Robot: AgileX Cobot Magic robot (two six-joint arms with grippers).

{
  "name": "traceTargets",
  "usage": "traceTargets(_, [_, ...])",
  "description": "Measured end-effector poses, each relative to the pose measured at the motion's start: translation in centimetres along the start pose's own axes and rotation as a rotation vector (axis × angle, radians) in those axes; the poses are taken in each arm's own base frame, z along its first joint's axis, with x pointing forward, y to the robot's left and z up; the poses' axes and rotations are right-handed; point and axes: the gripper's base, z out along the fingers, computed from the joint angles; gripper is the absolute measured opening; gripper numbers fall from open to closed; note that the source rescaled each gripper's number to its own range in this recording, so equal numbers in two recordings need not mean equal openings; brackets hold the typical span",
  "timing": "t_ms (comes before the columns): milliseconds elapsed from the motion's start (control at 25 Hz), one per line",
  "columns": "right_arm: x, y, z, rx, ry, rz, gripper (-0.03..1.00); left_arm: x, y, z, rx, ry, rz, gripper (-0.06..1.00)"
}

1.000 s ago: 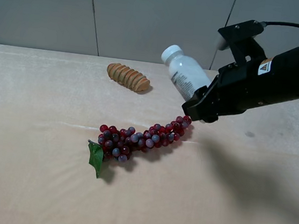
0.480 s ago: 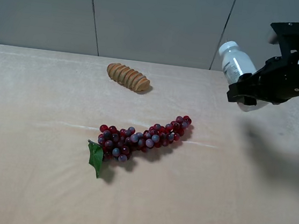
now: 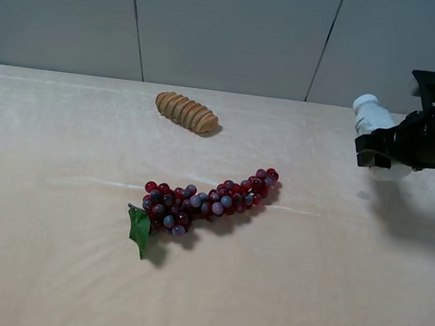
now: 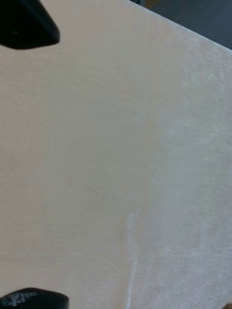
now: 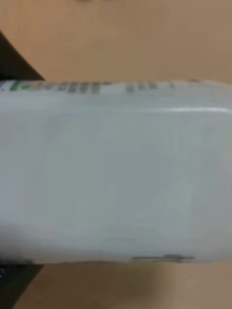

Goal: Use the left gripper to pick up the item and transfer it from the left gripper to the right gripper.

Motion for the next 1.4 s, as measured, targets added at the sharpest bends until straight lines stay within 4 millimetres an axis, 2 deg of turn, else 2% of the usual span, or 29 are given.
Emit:
traceTargets(160, [0.7,-1.3,1.9,0.019,0.057,0.041,0.01,0.0,0.0,0.0,0.0,0.0,0.0,0.98])
traceTargets(440, [1.7,-1.5,4.4,0.019,0.119,0.054,0.01,0.0,0.0,0.0,0.0,0.0,0.0,0.98])
traceTargets(1000, [1.9,-1.6,4.8,0.019,0.13,0.056,0.01,0.0,0.0,0.0,0.0,0.0,0.0,0.98])
traceTargets(1040, [1.9,-1.5,4.8,0.018,0.133,0.059,0.16,0.0,0.0,0.0,0.0,0.0,0.0,0.98])
traceTargets(1080, [1.9,-1.5,4.8,0.018,0.134,0.059,0.5,0.0,0.0,0.0,0.0,0.0,0.0,0.98])
traceTargets(1120, [1.8,-1.6,4.9,0.018,0.133,0.06,0.7,0.0,0.0,0.0,0.0,0.0,0.0,0.98])
traceTargets(1160, [1.8,-1.6,5.0,0.018,0.137,0.061,0.81,0.0,0.0,0.0,0.0,0.0,0.0,0.98])
traceTargets(1240, [2.0,-1.6,5.3,0.017,0.148,0.062,0.93,0.0,0.0,0.0,0.0,0.0,0.0,0.98])
traceTargets(1400, [2.0,-1.6,5.3,0.015,0.155,0.064,0.99,0.0,0.0,0.0,0.0,0.0,0.0,0.98])
